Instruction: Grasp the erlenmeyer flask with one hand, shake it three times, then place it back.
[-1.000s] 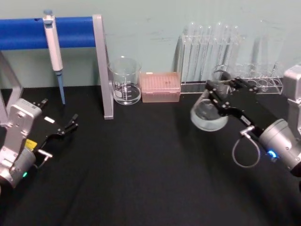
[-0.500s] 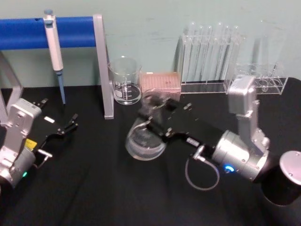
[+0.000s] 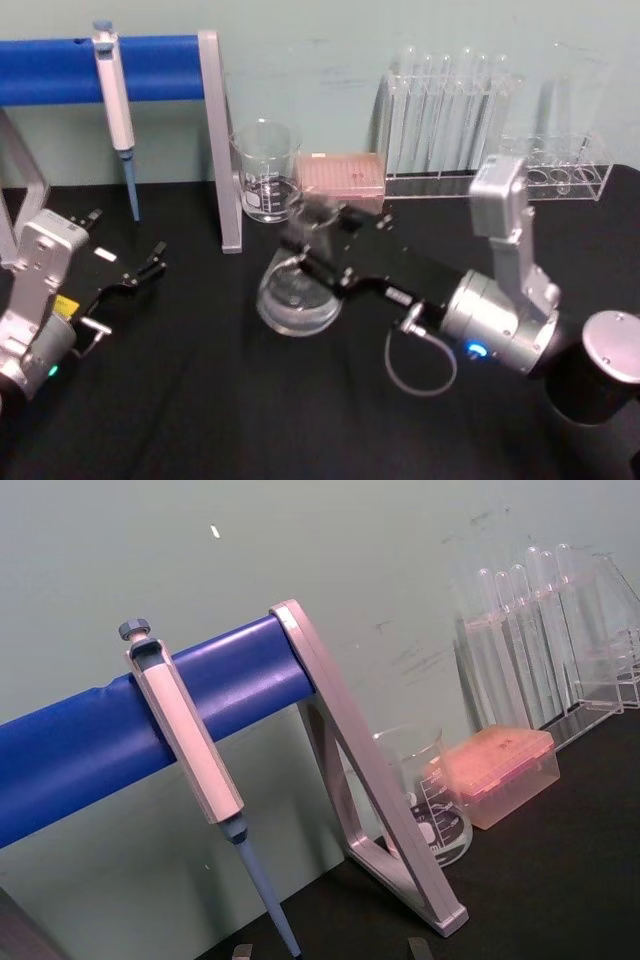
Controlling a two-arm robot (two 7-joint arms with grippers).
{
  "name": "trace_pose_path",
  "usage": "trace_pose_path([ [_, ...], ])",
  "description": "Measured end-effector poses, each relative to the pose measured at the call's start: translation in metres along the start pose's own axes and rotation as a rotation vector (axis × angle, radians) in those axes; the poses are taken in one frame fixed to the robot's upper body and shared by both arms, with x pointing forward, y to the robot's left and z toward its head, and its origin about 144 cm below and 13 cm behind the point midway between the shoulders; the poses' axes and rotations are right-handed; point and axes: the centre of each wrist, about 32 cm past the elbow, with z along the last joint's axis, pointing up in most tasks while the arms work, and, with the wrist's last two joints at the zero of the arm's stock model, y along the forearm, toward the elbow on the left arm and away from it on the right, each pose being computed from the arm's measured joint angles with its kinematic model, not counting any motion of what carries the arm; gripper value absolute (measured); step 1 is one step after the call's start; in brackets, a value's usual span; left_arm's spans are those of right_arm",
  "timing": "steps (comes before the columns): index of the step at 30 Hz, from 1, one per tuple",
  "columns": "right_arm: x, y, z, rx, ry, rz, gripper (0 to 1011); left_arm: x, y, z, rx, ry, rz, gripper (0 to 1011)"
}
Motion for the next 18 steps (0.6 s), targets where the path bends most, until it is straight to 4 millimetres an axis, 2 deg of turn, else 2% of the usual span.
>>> trace_pose_path([
  [3, 0.006, -0.006, 0.002, 0.004, -0.012, -0.057, 449, 0.000, 0.000, 0.000, 0.000, 0.000, 0.000, 1001],
  [10, 0.026, -0.040, 0.008, -0.013, -0.049, -0.303, 449, 0.000, 0.000, 0.000, 0.000, 0.000, 0.000, 1001],
  [18, 0.033, -0.071, 0.012, -0.042, -0.072, -0.483, 449, 0.000, 0.000, 0.000, 0.000, 0.000, 0.000, 1001],
])
